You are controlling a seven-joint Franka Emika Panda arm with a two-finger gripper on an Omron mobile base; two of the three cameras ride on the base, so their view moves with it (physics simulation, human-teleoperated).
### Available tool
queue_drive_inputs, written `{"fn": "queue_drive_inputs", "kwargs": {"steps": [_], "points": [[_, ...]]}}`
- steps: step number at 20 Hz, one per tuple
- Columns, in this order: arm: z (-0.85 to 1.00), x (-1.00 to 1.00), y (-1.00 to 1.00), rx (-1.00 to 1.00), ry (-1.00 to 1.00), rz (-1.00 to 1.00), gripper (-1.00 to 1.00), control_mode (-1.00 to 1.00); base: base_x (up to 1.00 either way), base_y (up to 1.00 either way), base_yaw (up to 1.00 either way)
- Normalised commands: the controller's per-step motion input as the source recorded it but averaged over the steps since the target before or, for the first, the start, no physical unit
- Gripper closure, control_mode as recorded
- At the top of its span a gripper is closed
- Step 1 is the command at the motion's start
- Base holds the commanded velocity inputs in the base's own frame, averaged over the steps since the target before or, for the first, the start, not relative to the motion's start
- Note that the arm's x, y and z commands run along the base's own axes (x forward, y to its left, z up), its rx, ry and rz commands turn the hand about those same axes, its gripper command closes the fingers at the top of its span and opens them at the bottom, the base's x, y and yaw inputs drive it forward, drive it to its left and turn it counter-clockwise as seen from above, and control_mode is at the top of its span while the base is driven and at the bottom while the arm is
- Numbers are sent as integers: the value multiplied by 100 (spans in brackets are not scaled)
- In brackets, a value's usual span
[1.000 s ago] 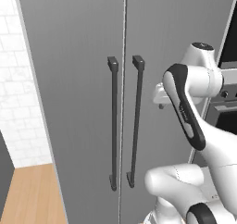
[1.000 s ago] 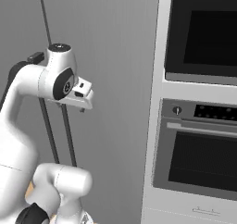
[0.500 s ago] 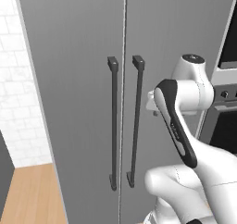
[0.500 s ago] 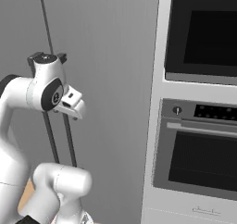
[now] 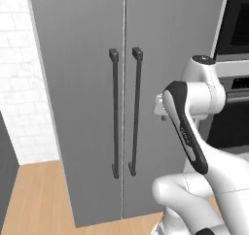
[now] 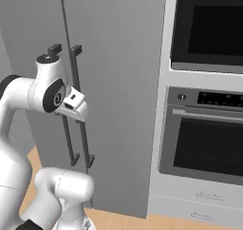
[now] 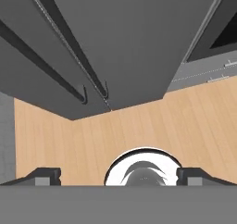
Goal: Grab a lemon wedge from the fridge and one ice cube from the ice bowl, and put them in the glass of lemonade.
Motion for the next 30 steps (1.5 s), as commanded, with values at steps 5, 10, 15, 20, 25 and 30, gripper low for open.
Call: {"fn": "queue_drive_inputs", "kwargs": {"steps": [5, 10, 15, 20, 25, 30], "points": [[0, 0, 0, 0, 0, 0, -100, 100, -16, 82, 0], [0, 0, 0, 0, 0, 0, -100, 100, -12, 23, 0], [0, 0, 0, 0, 0, 0, -100, 100, -57, -11, -1], [0, 0, 0, 0, 0, 0, -100, 100, -33, -22, 0], [0, 0, 0, 0, 0, 0, -100, 100, 0, -39, 0], [0, 0, 0, 0, 0, 0, -100, 100, 8, -11, -4]]}}
